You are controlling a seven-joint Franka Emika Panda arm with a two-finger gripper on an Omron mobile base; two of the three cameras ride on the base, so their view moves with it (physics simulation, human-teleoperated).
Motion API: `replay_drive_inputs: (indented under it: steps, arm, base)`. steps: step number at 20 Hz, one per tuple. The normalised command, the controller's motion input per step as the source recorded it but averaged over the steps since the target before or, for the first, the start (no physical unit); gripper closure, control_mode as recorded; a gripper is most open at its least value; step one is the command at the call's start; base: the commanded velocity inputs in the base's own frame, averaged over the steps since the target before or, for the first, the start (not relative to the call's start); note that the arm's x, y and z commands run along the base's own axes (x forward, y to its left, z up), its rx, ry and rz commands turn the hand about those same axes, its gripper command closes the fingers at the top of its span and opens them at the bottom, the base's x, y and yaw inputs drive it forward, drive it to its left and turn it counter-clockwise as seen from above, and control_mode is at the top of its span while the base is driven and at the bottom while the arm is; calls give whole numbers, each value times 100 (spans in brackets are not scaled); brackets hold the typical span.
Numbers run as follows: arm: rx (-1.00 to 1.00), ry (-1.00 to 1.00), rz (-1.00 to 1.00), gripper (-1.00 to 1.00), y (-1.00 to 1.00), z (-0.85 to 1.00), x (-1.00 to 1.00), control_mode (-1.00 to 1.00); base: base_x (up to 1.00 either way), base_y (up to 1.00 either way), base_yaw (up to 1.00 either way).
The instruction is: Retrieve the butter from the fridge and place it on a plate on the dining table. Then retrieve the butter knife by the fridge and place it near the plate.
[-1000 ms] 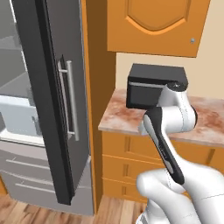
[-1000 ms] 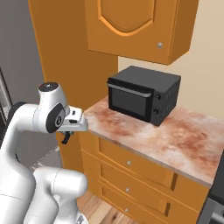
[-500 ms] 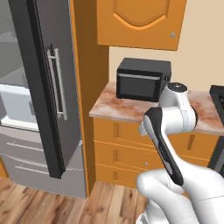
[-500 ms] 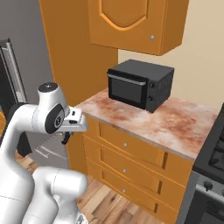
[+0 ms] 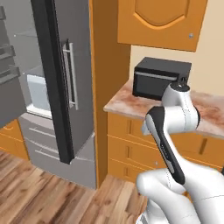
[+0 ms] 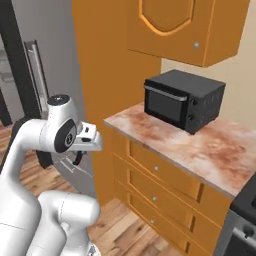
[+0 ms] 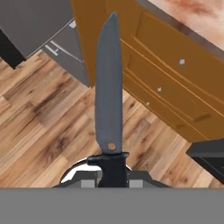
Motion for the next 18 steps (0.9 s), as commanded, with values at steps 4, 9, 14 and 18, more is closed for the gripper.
replay_drive_inputs:
  steps: [4, 9, 14, 18]
  arm:
    - [0, 0, 0, 100, 0, 0, 0, 100]
    - [0, 0, 0, 100, 0, 0, 0, 100]
    - [0, 0, 0, 100, 0, 0, 0, 100]
    - [0, 0, 0, 100, 0, 0, 0, 100]
  base:
    - [-15, -30, 53]
    - [-29, -19, 52]
    - [-56, -1, 44]
    - [-84, 0, 40]
